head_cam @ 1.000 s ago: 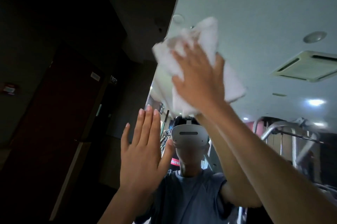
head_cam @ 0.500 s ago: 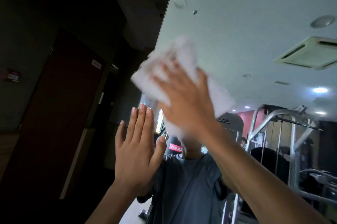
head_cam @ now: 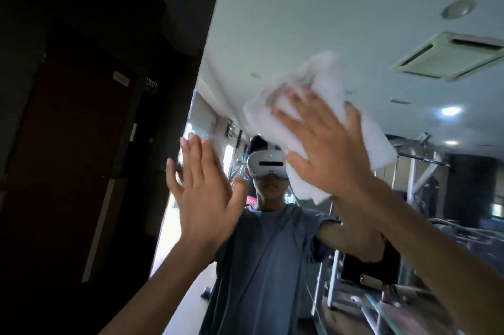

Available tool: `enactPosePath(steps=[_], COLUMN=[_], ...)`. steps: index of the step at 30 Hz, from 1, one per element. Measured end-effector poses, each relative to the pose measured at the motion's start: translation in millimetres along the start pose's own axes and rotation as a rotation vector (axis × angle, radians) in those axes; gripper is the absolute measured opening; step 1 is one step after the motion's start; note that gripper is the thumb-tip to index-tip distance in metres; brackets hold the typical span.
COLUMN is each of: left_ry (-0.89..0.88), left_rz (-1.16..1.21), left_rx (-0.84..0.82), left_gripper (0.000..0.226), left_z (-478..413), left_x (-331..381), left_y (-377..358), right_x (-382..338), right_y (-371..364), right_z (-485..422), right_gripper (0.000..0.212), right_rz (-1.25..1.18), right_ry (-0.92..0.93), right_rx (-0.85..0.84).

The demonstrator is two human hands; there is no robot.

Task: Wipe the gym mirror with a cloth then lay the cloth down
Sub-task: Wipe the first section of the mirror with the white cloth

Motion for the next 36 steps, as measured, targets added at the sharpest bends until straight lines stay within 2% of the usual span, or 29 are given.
enactPosePath(steps=[2,3,4,5,8,9,10,11,14,15,16,17,18,21,22,23,24,26,28,30,31,32,35,36], left_ry=[-0.058,-0.114,-0.176,-0.229,-0.292,-0.29,-0.292,-0.302,-0.328,-0.331,-0.334,-0.338,-0.344,-0.351,-0.351,-0.352,-0.354,-0.369,-0.379,-0.373,-0.372,-0.375,-0.38,-0.378], left_rz=[0.014,0.01,0.004,-0.001,-0.052,-0.069,-0.075,-0.075,-0.073,-0.07,-0.069,-0.07,-0.071,-0.062,-0.058,-0.055,-0.052,-0.046,-0.045,-0.047,-0.044,-0.038,-0.028,-0.025], left_rx=[-0.038,-0.041,-0.035,-0.025,0.036,0.053,0.062,0.064,0.057,0.056,0.055,0.054,0.055,0.065,0.07,0.072,0.073,0.07,0.068,0.08,0.087,0.093,0.105,0.107], left_gripper=[0.078,0.076,0.074,0.073,0.072,0.071,0.071,0.071,0.068,0.067,0.068,0.068,0.069,0.07,0.069,0.069,0.068,0.066,0.064,0.066,0.068,0.069,0.07,0.07], left_z=[1,0,1,2,6,7,8,7,7,8,10,11,12,12,12,12,12,10,11,13,13,13,12,12], left_x=[18,27,36,44,56,55,53,51,50,49,49,48,47,46,46,45,44,44,43,43,43,42,42,42], left_y=[-5,-9,-13,-18,-29,-31,-32,-32,-32,-33,-33,-34,-34,-34,-35,-35,-35,-33,-31,-32,-32,-33,-34,-34], right_x=[25,42,59,73,73,60,45,32,37,53,71,88,101,93,74,51,29,2,19,57,76,92,93,76], right_y=[7,9,11,13,13,11,8,6,10,14,15,16,16,14,11,8,6,4,11,14,16,18,17,13], right_z=[10,12,13,13,8,7,7,10,25,25,24,22,21,14,14,16,19,35,40,32,27,23,15,15], right_gripper=[0.065,0.066,0.066,0.066,0.065,0.067,0.069,0.069,0.068,0.067,0.067,0.067,0.066,0.064,0.066,0.068,0.068,0.068,0.068,0.069,0.07,0.069,0.065,0.066], right_rz=[-0.015,-0.005,0.01,0.013,0.004,0.012,0.017,0.012,0.009,0.004,0.013,0.026,0.035,0.03,0.033,0.039,0.031,0.034,0.003,0.002,0.022,0.032,0.013,0.025], right_ry=[0.273,0.301,0.241,0.1,-0.47,-0.555,-0.536,-0.419,0.187,0.315,0.357,0.296,0.145,-0.48,-0.612,-0.625,-0.515,-0.093,0.262,0.363,0.294,0.147,-0.457,-0.572], right_rx=[-0.037,-0.056,-0.066,-0.07,0.055,0.071,0.072,0.062,-0.017,-0.051,-0.069,-0.076,-0.06,0.081,0.099,0.098,0.087,0.043,-0.027,-0.087,-0.108,-0.098,0.047,0.066])
Point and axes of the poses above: each hand's wrist, its own z-axis away from the middle knuckle, its own y-axis out of the back of the hand, x = y × z, the point moved 1 cm from there along -z, towards the middle knuckle, and after that the axes turned 4 degrees about y, right-handed, at the moved point
